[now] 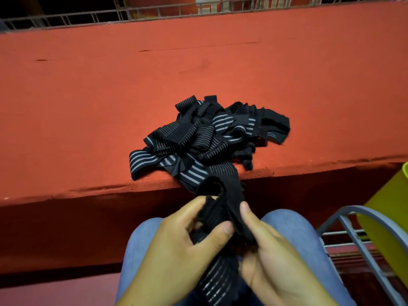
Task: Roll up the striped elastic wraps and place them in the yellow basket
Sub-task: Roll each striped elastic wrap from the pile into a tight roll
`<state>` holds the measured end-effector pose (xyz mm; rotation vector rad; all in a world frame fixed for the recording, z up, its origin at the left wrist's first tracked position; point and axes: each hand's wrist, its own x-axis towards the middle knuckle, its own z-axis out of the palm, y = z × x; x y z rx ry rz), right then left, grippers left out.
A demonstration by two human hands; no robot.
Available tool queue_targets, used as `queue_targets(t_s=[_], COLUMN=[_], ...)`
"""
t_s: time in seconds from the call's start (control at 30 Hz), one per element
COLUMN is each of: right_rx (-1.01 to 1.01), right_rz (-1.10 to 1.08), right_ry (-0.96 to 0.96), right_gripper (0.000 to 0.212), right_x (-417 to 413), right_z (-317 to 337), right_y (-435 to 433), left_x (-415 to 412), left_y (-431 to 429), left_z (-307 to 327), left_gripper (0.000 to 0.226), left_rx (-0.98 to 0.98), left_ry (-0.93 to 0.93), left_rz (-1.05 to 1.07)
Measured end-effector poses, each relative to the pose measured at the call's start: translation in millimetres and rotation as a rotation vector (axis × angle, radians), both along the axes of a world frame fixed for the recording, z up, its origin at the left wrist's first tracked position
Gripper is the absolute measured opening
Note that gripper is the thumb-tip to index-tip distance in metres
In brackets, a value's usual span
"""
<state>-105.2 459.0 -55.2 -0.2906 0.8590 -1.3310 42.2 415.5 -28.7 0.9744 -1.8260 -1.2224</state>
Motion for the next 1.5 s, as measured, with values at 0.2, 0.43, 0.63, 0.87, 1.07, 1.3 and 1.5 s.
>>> queue_targets(t_s=[0.2,0.43,0.63,0.87,1.07,1.3,1.5], right_rx=[0.018,-0.001,-0.004,0.105,-0.261,-0.452,-0.336], right_rz=[0.040,0.109,0.114,-0.029,-0.084,0.195,-0.012], right_ry=[0.266,0.419,0.550,0.661,1.130,1.207,1.124], right_gripper=[0.046,0.047,0.052,0.041,0.035,0.047,0.014], right_x=[-6.3,-11.2,-24.0,-54.0,-56.9,-24.0,-22.7], right_z=[1.2,2.0,-4.1,-15.5,13.9,19.6,-0.5], right_y=[0.2,2.7,5.4,4.0,12.3,9.4,6.6], left_x=[6.1,5.8,15.4,27.7,22.2,10.2,16.2], left_y=[-3.3,-4.7,-12.4,-20.2,-18.1,-19.1,-22.6], left_z=[3.8,4.5,0.9,7.3,2.7,12.0,7.3], left_gripper=[0.011,0.014,0.049,0.036,0.050,0.043,0.050], left_rx=[-0.027,0.002,-0.009,-0.027,-0.077,-0.063,0.143], left_ry=[-0.041,0.011,-0.002,-0.084,-0.268,-0.238,-0.084], left_rz=[0.088,0.081,0.142,0.075,-0.021,-0.161,-0.174])
